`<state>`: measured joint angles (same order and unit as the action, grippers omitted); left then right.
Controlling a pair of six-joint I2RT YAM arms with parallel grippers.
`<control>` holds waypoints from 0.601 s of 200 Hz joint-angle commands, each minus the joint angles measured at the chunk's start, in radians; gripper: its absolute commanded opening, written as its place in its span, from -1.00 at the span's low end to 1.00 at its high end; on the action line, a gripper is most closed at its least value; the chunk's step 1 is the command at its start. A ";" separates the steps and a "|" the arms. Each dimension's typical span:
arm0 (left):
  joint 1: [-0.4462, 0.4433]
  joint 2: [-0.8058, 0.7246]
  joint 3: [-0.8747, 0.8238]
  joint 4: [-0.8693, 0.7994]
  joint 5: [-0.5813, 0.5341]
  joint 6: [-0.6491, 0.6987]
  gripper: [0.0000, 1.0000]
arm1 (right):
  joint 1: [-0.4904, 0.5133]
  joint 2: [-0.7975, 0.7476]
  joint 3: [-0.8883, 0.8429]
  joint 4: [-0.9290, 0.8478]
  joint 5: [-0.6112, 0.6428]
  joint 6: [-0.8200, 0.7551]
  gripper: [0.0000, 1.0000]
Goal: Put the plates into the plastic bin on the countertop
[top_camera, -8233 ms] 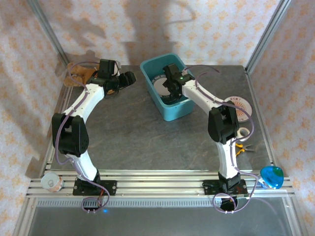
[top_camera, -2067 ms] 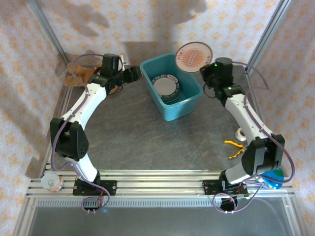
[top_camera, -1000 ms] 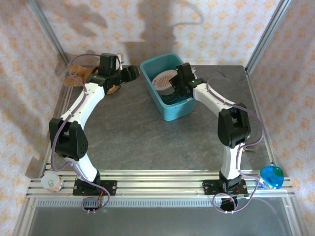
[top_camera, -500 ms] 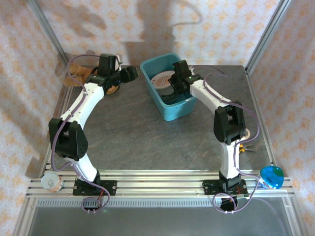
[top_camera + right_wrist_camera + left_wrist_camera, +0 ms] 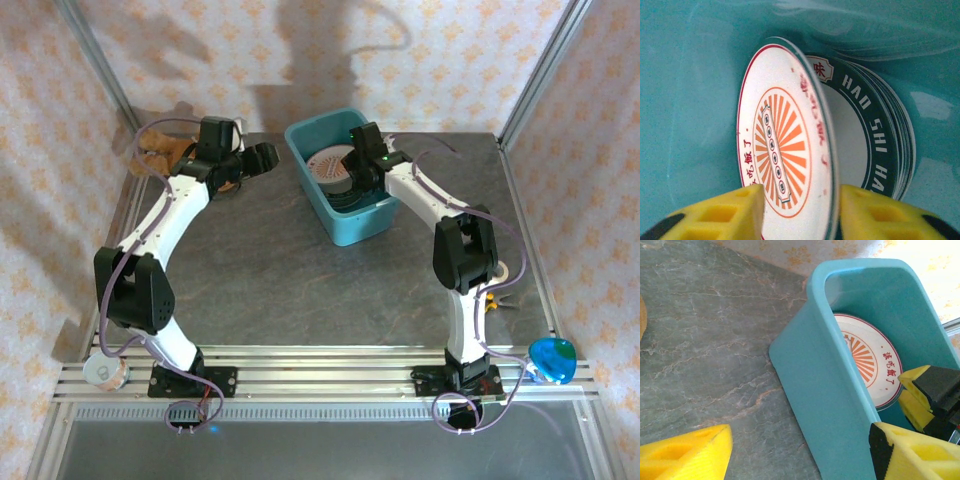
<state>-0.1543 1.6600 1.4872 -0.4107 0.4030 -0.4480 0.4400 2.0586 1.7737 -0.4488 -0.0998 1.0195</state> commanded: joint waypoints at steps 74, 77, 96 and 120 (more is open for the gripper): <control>0.008 -0.125 -0.104 0.037 -0.036 0.003 0.47 | -0.003 -0.030 -0.007 -0.153 0.028 -0.109 0.17; 0.008 -0.127 -0.106 0.035 -0.038 0.008 0.47 | -0.002 -0.037 -0.003 -0.152 0.035 -0.122 0.17; 0.011 -0.150 -0.128 0.026 -0.071 0.051 0.48 | 0.011 -0.107 0.042 -0.157 0.101 -0.252 0.23; 0.041 -0.198 -0.201 0.054 -0.127 0.097 0.49 | 0.012 -0.256 -0.021 -0.064 0.192 -0.458 0.47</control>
<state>-0.1478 1.5303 1.3537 -0.3927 0.3622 -0.4194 0.4446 2.0029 1.7714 -0.5526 -0.0429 0.7998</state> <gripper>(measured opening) 0.740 0.648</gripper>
